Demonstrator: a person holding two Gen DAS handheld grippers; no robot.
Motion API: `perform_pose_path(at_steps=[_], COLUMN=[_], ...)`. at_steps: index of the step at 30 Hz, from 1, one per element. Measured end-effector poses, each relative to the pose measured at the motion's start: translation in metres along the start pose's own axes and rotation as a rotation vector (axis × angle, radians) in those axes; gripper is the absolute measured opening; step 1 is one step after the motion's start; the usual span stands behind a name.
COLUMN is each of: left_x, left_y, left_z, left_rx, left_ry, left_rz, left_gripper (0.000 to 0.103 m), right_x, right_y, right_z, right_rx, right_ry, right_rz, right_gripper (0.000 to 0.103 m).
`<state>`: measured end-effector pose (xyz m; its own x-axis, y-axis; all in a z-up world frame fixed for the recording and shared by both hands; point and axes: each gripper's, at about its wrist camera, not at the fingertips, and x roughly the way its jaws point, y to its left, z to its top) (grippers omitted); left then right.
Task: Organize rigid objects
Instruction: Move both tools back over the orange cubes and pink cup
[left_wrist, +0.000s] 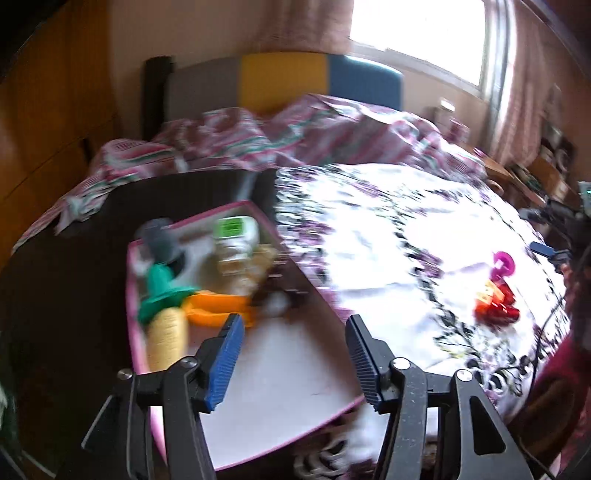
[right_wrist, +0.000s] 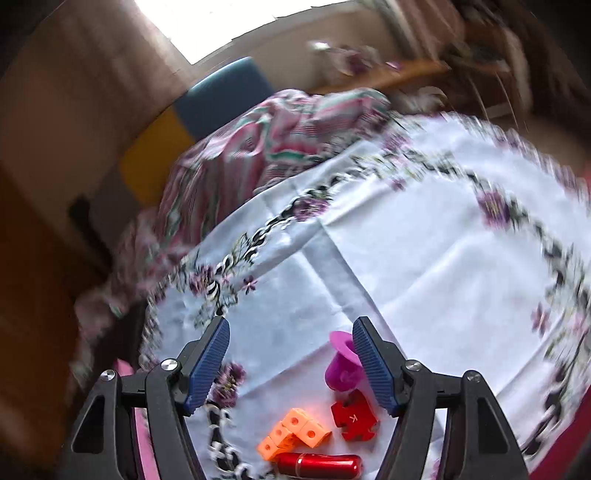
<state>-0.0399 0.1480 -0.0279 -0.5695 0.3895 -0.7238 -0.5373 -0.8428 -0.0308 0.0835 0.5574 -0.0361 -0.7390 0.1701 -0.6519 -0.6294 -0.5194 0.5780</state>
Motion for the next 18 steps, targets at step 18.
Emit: perform_pose_path(at_steps=[18], left_x=[0.091], left_y=[-0.170], left_z=[0.025], left_rx=[0.289], left_ry=[0.188], left_rz=[-0.346], left_gripper=[0.056], right_x=[-0.005], right_y=[-0.010], right_z=[0.003], right_rx=[0.087], right_ry=[-0.037], right_rz=[0.121], right_gripper=[0.072])
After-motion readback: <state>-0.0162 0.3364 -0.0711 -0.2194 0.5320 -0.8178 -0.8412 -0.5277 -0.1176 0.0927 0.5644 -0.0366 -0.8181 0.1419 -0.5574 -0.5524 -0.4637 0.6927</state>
